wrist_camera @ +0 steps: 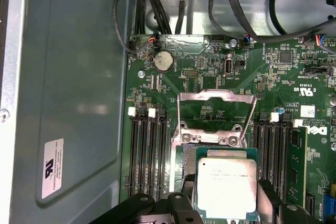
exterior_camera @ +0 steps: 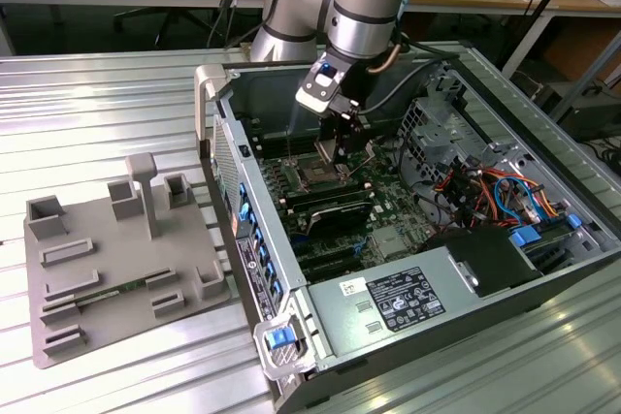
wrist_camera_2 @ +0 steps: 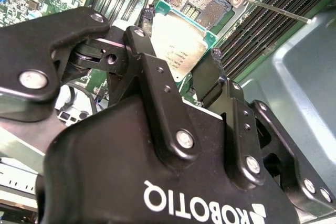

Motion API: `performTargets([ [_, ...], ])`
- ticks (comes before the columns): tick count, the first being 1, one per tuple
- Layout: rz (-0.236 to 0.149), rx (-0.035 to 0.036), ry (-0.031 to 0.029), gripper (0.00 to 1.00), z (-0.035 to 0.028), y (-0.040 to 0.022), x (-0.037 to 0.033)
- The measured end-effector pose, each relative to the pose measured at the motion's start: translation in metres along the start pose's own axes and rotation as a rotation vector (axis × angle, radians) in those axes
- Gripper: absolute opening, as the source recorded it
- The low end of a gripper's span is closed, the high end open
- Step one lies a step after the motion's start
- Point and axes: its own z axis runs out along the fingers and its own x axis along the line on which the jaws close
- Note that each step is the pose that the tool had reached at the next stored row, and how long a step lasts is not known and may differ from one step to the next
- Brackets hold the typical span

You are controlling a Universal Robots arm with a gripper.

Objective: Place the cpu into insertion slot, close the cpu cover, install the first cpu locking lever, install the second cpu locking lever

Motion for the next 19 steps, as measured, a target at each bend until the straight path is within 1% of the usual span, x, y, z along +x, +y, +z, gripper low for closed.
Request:
performTargets([
  [4,0.0,0.0,0.0,0.55,0.0011,0.0,0.0001],
  [6,0.0,-0.0001,0.0,0.55,0.0059,-0.0004,0.001],
  [17,0.0,-0.0002,0.0002,0.55,0.0072,-0.0012,0.0018],
  [18,0.0,0.0,-0.0001,0.55,0.0075,-0.0012,0.0031],
  [19,0.0,0.0,-0.0002,0.55,0.0076,-0.001,0.0067],
])
